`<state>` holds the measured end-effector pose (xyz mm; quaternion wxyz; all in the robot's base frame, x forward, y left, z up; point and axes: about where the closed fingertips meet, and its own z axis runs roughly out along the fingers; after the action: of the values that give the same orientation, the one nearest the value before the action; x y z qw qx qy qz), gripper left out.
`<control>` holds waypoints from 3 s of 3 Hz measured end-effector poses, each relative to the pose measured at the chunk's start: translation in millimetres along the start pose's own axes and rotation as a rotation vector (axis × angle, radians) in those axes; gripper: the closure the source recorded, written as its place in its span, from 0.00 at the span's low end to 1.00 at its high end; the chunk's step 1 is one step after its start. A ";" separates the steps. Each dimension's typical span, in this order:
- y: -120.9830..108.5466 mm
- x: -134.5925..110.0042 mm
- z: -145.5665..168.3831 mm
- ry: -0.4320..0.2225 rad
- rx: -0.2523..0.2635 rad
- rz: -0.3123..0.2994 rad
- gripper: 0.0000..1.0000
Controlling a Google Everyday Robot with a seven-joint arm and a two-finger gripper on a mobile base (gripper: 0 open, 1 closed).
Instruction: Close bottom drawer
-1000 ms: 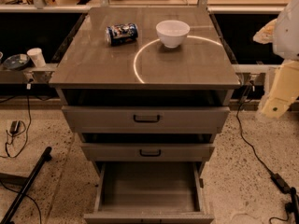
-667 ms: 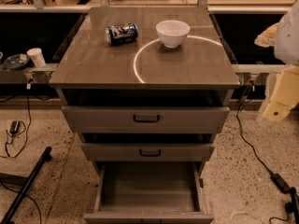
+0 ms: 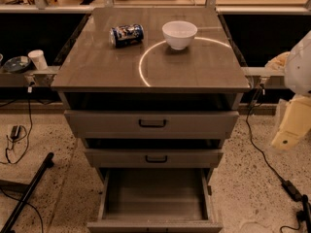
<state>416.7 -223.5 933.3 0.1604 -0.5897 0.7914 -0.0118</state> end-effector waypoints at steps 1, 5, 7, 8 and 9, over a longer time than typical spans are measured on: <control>13.4 6.2 15.7 -0.012 -0.025 0.008 0.00; 61.2 8.9 79.2 -0.078 -0.143 0.018 0.00; 80.9 16.3 106.5 -0.077 -0.164 0.043 0.00; 87.5 14.9 112.7 -0.078 -0.161 0.041 0.00; 96.9 12.8 126.2 -0.072 -0.134 0.030 0.00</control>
Offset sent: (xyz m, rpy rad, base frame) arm -0.0295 0.0099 -0.0565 0.0736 0.0697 0.0172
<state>357.1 -184.4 790.4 0.1491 -0.5874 0.7928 0.0650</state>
